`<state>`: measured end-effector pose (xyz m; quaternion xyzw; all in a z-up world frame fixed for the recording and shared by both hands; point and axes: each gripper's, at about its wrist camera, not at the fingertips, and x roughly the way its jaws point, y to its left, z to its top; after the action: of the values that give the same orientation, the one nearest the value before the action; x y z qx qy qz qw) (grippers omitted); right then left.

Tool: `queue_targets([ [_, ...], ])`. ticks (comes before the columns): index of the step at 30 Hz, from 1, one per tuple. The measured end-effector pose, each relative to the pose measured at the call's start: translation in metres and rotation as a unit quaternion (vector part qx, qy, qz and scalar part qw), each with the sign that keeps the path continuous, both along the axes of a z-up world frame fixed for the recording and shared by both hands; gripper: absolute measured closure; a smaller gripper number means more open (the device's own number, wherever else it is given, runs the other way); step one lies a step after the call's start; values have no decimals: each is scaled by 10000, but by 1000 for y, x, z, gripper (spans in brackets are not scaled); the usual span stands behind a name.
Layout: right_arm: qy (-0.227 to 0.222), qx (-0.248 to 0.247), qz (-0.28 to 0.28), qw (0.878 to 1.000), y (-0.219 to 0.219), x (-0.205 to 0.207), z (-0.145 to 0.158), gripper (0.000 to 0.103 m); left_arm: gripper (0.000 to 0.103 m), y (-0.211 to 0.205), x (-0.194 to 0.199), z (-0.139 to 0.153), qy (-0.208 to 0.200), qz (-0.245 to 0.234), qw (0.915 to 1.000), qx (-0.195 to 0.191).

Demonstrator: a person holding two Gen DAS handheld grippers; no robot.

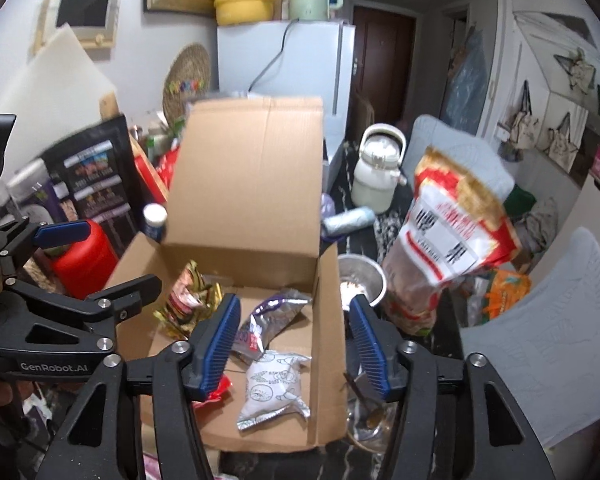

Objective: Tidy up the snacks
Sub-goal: 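Move both grippers back from the box toward the remaining pink and red packets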

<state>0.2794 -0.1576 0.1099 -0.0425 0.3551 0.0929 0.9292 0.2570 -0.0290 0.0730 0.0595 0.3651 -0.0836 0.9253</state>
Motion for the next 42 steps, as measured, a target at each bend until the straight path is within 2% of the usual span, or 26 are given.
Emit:
queue_targets([
  [5, -341, 25, 19, 9994, -1, -26, 26, 45, 0, 3, -29, 30, -488, 37, 9988, 13],
  [8, -568, 60, 45, 9984, -2, -47, 41, 40, 0, 6, -50, 46, -799, 56, 9968, 21],
  [13, -848, 90, 39, 9964, -5, -77, 59, 38, 0, 12, -80, 65, -1015, 8, 9948, -87],
  [15, -967, 98, 60, 9952, -5, -91, 65, 34, 0, 11, -91, 70, -1149, 13, 9934, -43],
  [19, -1108, 41, 46, 9938, -5, -112, 71, 34, 0, 14, -112, 73, -1242, -74, 9922, -17],
  [27, -1213, 75, 6, 9926, -4, -152, 69, 34, 0, 22, -150, 75, -1428, -125, 9896, -90],
  [31, -1265, 87, 12, 9919, -2, -172, 64, 31, 0, 26, -169, 73, -1493, -227, 9884, -188],
  [42, -1147, 96, -13, 9933, 6, -215, 33, 31, 0, 33, -212, 49, -1380, -435, 9890, -308],
])
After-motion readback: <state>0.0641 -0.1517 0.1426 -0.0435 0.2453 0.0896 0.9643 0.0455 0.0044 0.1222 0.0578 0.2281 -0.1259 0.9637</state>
